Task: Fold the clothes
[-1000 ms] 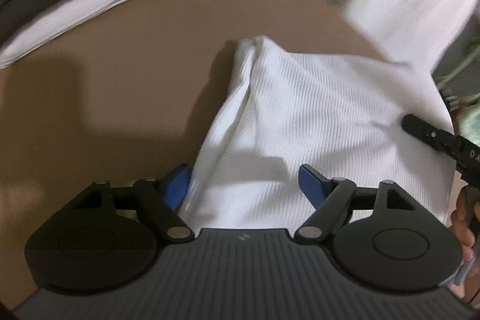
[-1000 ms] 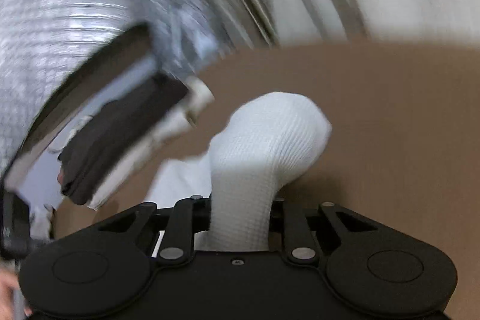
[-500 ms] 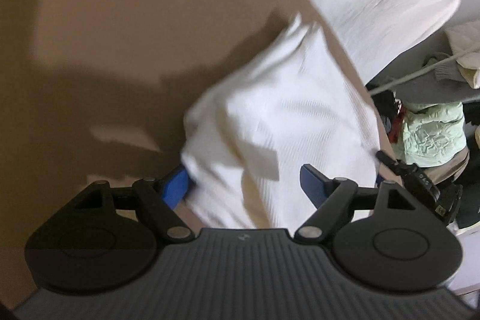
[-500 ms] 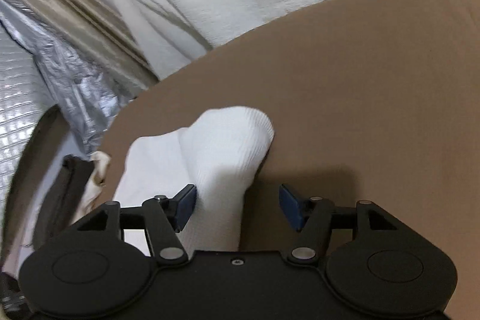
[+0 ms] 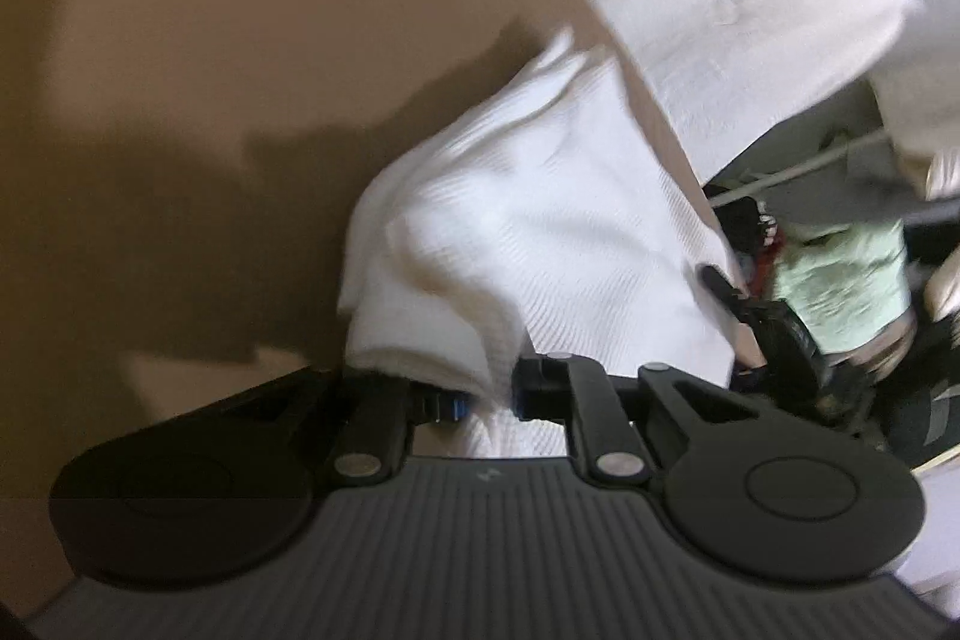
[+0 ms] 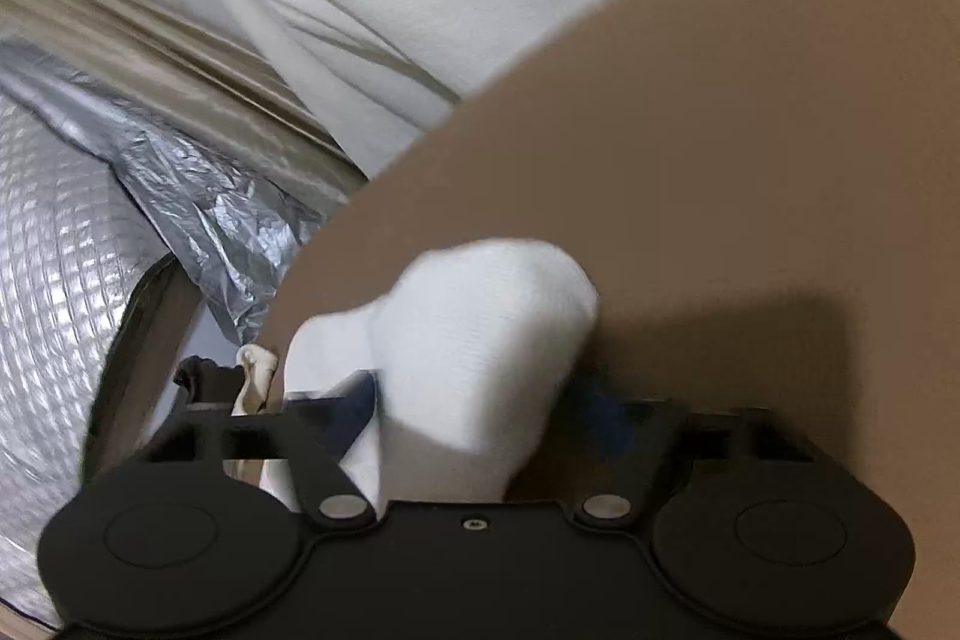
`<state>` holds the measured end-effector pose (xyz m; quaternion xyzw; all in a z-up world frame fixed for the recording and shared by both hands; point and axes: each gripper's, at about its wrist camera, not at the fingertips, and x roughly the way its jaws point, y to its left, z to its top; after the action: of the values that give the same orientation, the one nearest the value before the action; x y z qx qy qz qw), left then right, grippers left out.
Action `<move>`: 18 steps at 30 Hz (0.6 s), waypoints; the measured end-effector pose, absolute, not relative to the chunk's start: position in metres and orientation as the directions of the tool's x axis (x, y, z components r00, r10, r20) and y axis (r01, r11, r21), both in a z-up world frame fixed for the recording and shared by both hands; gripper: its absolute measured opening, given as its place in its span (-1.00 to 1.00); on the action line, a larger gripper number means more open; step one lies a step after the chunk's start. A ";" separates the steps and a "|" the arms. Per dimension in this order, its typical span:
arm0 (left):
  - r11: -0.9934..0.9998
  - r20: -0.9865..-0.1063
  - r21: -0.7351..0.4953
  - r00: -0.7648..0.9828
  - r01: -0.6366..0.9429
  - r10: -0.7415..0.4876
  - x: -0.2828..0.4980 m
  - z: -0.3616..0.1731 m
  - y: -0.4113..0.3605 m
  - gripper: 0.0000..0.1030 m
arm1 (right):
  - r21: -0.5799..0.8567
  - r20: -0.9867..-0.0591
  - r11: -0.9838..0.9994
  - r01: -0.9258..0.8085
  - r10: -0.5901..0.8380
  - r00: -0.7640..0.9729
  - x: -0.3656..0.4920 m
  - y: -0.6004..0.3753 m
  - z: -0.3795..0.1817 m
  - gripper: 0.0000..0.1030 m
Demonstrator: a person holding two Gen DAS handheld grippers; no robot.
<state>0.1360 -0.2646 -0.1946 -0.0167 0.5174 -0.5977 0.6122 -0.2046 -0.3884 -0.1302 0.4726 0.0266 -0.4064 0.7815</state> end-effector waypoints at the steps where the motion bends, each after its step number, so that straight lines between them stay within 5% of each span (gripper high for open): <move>1: 0.235 -0.593 -0.562 -0.188 0.793 -0.783 0.123 -0.176 -0.262 -0.78 | 0.671 -0.404 0.280 0.687 -0.638 0.655 -0.202 -0.382 -0.119 -0.52; 4: 0.162 -0.533 -0.412 -0.093 0.897 -0.841 0.090 -0.144 -0.258 -0.77 | 0.479 -0.319 0.437 0.761 -0.721 0.615 -0.191 -0.354 -0.080 -0.56; 8: 0.277 -0.650 -0.488 -0.133 0.828 -0.748 0.103 -0.181 -0.286 -0.72 | 0.483 -0.453 0.307 0.820 -0.714 0.534 -0.207 -0.376 -0.089 -0.37; 11: 0.332 -0.698 -0.518 -0.164 0.789 -0.697 0.121 -0.204 -0.295 -0.23 | 0.573 -0.526 0.186 0.798 -0.664 0.532 -0.226 -0.394 -0.127 0.02; 14: 0.305 -0.671 -0.579 -0.230 0.756 -0.705 0.126 -0.214 -0.301 0.00 | 0.733 -0.459 0.121 0.670 -0.639 0.617 -0.244 -0.406 -0.143 0.16; 16: 0.279 -0.646 -0.620 -0.274 0.734 -0.713 0.128 -0.219 -0.304 -0.10 | 0.766 -0.440 0.115 0.632 -0.622 0.648 -0.248 -0.415 -0.147 0.19; 17: 0.266 -0.632 -0.639 -0.296 0.722 -0.716 0.129 -0.222 -0.306 -0.53 | 0.763 -0.442 0.119 0.636 -0.621 0.647 -0.247 -0.418 -0.146 0.19; 18: 0.253 -0.618 -0.658 -0.317 0.709 -0.719 0.130 -0.225 -0.308 -0.72 | 0.756 -0.442 0.128 0.642 -0.624 0.644 -0.242 -0.420 -0.145 0.19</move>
<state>0.1297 -0.3081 -0.2249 -0.0046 0.5340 -0.6111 0.5842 -0.2422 -0.4198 -0.1447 0.5084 0.0092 -0.4215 0.7508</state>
